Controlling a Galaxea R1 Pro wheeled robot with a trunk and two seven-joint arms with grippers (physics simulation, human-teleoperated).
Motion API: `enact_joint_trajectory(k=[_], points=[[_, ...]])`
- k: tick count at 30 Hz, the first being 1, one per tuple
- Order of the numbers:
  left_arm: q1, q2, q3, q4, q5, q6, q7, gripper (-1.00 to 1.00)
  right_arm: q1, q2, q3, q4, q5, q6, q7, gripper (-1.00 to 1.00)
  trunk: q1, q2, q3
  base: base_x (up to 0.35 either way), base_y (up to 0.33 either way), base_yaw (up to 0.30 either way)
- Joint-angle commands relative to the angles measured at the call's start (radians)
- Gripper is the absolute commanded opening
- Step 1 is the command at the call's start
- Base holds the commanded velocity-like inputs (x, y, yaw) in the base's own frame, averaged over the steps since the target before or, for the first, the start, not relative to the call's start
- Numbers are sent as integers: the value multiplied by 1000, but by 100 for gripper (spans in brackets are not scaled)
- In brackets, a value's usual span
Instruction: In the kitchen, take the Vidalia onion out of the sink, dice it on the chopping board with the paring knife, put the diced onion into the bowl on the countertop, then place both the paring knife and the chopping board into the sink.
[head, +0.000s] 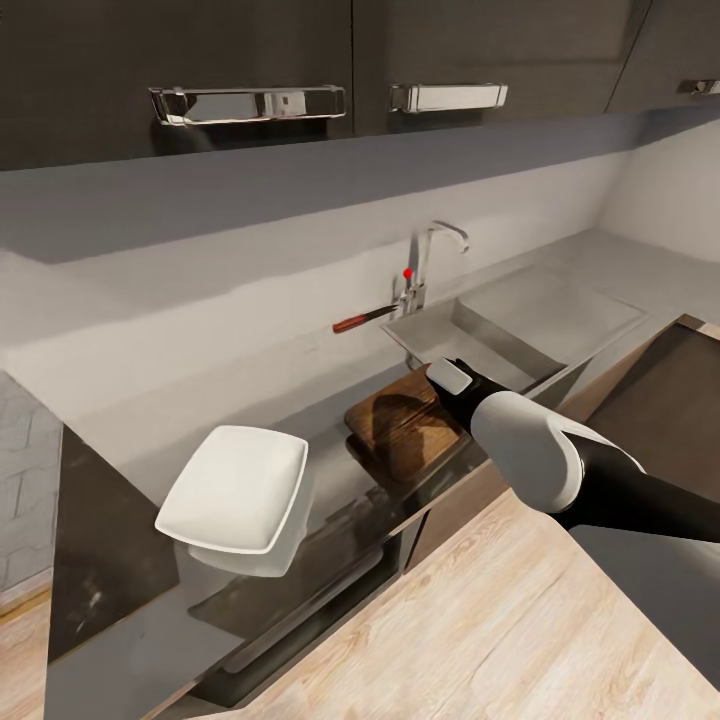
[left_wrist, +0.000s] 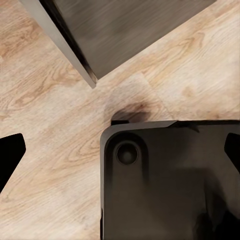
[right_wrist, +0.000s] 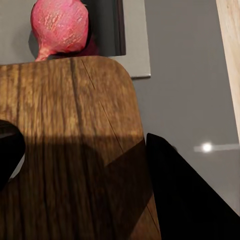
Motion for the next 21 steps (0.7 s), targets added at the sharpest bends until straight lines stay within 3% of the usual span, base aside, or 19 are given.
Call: enact_joint_trajectory(k=[1,21], points=[[1,0,0,-2,0,-1,0,100,-1,0,-7,-1,2,-4,-4,-100,1,-2,-1,0,0,0],[0,0,0,-2,0,-1,0,100,1,0,-7,-2,2,43,-5,-100,1,-2,-1,0,0,0]])
